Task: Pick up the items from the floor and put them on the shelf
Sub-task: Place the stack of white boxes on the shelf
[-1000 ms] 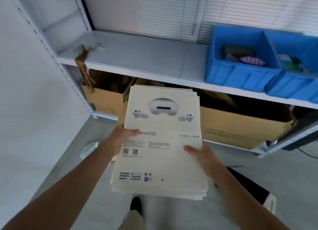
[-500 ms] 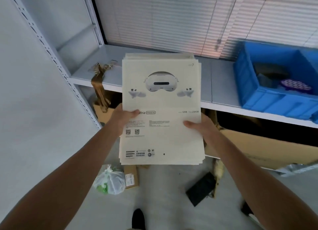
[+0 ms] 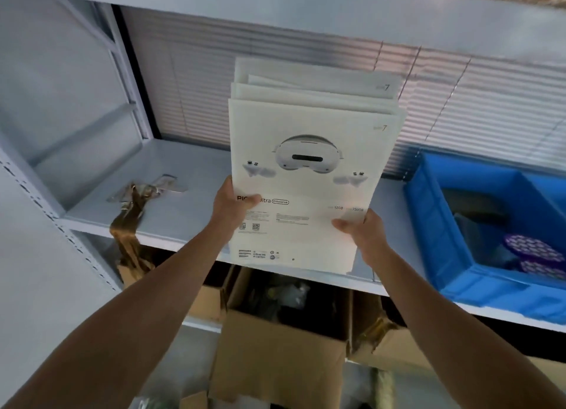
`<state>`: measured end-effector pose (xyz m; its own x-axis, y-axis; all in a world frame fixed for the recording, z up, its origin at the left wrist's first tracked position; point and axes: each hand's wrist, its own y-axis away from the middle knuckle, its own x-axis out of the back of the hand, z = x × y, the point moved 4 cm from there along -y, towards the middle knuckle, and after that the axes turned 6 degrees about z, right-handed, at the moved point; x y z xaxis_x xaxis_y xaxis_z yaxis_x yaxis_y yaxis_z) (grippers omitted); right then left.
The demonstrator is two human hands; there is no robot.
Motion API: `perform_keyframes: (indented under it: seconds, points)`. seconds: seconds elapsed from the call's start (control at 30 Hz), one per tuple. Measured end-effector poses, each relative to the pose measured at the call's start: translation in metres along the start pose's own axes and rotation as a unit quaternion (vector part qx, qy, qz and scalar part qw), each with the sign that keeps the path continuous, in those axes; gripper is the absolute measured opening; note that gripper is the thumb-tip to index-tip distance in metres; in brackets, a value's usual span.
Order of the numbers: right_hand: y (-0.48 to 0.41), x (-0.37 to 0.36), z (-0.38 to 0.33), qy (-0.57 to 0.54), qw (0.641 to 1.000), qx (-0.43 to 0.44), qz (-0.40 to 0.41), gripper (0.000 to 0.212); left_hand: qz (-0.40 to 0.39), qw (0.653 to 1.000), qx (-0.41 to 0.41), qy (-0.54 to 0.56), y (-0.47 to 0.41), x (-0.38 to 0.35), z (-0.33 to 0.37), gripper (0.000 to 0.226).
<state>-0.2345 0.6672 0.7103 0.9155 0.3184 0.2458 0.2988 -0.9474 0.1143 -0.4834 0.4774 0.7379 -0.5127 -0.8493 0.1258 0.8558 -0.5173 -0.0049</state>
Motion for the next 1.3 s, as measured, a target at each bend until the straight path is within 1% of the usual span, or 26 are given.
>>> perform_keyframes:
  seconds: [0.13,0.2,0.3,0.37,0.43,0.5,0.53,0.6,0.67,0.7,0.77,0.83,0.87,0.9,0.97,1.0,1.03,1.07,1.1,1.13,1.17,1.2,1.23,1.27,1.3]
  points:
    - [-0.052,-0.010,-0.011,0.005,1.000,0.021,0.013,0.038,0.007,0.999,-0.024,-0.020,-0.036,-0.026,0.008,0.037]
    - [-0.065,-0.015,-0.004,0.015,0.999,0.026,0.012,0.034,0.013,0.999,-0.017,-0.029,-0.044,-0.034,0.000,0.036]
    - [-0.076,-0.020,0.020,0.021,1.000,0.016,0.001,0.035,0.016,0.999,-0.007,-0.049,-0.053,-0.041,-0.028,0.033]
    - [-0.078,-0.023,0.030,0.026,1.000,0.012,-0.005,0.039,0.016,0.998,0.000,-0.063,-0.057,-0.044,-0.043,0.043]
    - [-0.081,-0.025,0.034,0.025,1.000,0.011,-0.015,0.045,0.008,0.998,0.015,-0.060,-0.063,-0.044,-0.048,0.045]
    - [-0.084,-0.024,0.029,0.017,0.999,0.009,-0.032,0.042,-0.015,0.998,0.034,-0.049,-0.071,-0.044,-0.050,0.048]
    - [-0.083,-0.023,0.020,0.007,0.999,0.016,-0.043,0.040,-0.028,0.998,0.032,-0.045,-0.074,-0.043,-0.048,0.053]
    - [-0.083,-0.022,-0.001,-0.012,0.996,0.045,-0.071,0.042,-0.040,0.999,0.019,-0.028,-0.080,-0.042,-0.036,0.067]
    - [-0.087,-0.020,-0.026,-0.045,0.992,0.081,-0.081,0.048,-0.045,0.999,-0.005,0.013,-0.086,-0.041,-0.016,0.077]
    - [-0.089,-0.018,-0.038,-0.063,0.991,0.093,-0.077,0.050,-0.049,0.998,-0.019,0.039,-0.090,-0.041,-0.004,0.079]
    - [-0.093,-0.015,-0.059,-0.117,0.984,0.105,-0.078,0.046,-0.055,0.994,-0.041,0.082,-0.098,-0.041,0.016,0.080]
    - [-0.094,-0.017,-0.066,-0.144,0.980,0.106,-0.090,0.045,-0.066,0.993,-0.040,0.093,-0.101,-0.041,0.018,0.084]
    - [-0.093,-0.019,-0.064,-0.146,0.979,0.107,-0.093,0.049,-0.070,0.993,-0.031,0.090,-0.098,-0.042,0.013,0.087]
    - [-0.092,-0.020,-0.058,-0.126,0.982,0.109,-0.093,0.058,-0.070,0.993,-0.019,0.088,-0.095,-0.043,0.007,0.091]
    - [-0.086,-0.020,-0.050,-0.069,0.986,0.096,-0.114,0.082,-0.074,0.993,-0.010,0.089,-0.095,-0.045,-0.003,0.096]
    - [-0.086,-0.018,-0.050,-0.060,0.985,0.089,-0.134,0.085,-0.073,0.993,-0.009,0.090,-0.095,-0.045,-0.004,0.095]
    - [-0.087,-0.018,-0.055,-0.065,0.983,0.092,-0.142,0.080,-0.073,0.993,-0.007,0.089,-0.096,-0.045,-0.004,0.092]
    - [-0.086,-0.016,-0.064,-0.095,0.979,0.104,-0.146,0.075,-0.071,0.994,-0.003,0.087,-0.097,-0.045,-0.003,0.087]
    - [-0.084,-0.012,-0.078,-0.115,0.979,0.127,-0.114,0.077,-0.071,0.994,-0.001,0.085,-0.098,-0.045,-0.003,0.082]
    - [-0.080,-0.006,-0.096,-0.104,0.979,0.171,-0.045,0.086,-0.069,0.994,0.002,0.083,-0.098,-0.045,-0.002,0.076]
    - [-0.071,0.000,-0.119,-0.057,0.969,0.237,0.041,0.097,-0.070,0.994,0.000,0.079,-0.097,-0.046,-0.001,0.073]
    - [-0.061,0.002,-0.142,0.003,0.942,0.319,0.101,0.102,-0.073,0.995,-0.003,0.071,-0.096,-0.046,-0.001,0.071]
    - [-0.050,-0.004,-0.165,0.077,0.901,0.407,0.127,0.102,-0.077,0.995,-0.007,0.066,-0.095,-0.046,-0.001,0.069]
    - [-0.040,-0.018,-0.185,0.166,0.851,0.484,0.118,0.099,-0.079,0.995,-0.009,0.062,-0.096,-0.046,-0.002,0.067]
    - [-0.035,-0.038,-0.198,0.266,0.806,0.523,0.082,0.100,-0.080,0.995,-0.012,0.065,-0.095,-0.046,-0.002,0.064]
